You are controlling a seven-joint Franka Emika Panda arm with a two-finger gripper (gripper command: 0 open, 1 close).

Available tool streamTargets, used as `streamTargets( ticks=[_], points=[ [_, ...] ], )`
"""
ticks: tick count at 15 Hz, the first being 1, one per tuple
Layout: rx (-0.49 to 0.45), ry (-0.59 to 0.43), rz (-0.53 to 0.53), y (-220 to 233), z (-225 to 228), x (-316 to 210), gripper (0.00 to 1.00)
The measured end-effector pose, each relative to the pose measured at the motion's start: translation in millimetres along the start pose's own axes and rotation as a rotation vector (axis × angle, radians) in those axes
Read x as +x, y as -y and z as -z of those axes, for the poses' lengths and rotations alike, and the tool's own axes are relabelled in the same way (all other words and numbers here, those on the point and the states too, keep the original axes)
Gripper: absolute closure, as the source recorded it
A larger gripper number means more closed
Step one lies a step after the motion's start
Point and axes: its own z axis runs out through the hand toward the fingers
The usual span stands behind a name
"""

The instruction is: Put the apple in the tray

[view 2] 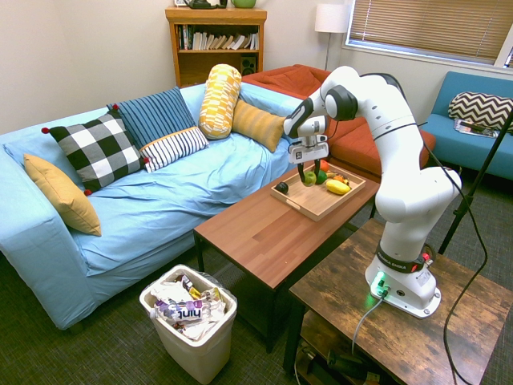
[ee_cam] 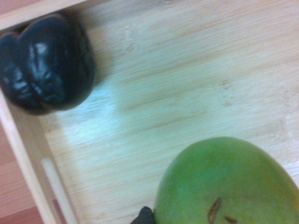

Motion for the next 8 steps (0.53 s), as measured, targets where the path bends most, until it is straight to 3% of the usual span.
streamTargets(
  ticks=[7, 8],
  points=[
    [-0.023, 0.018, -0.006, 10, -39, 17, 1.0],
    [-0.024, 0.02, -0.006, 10, -39, 18, 0.0]
  ],
)
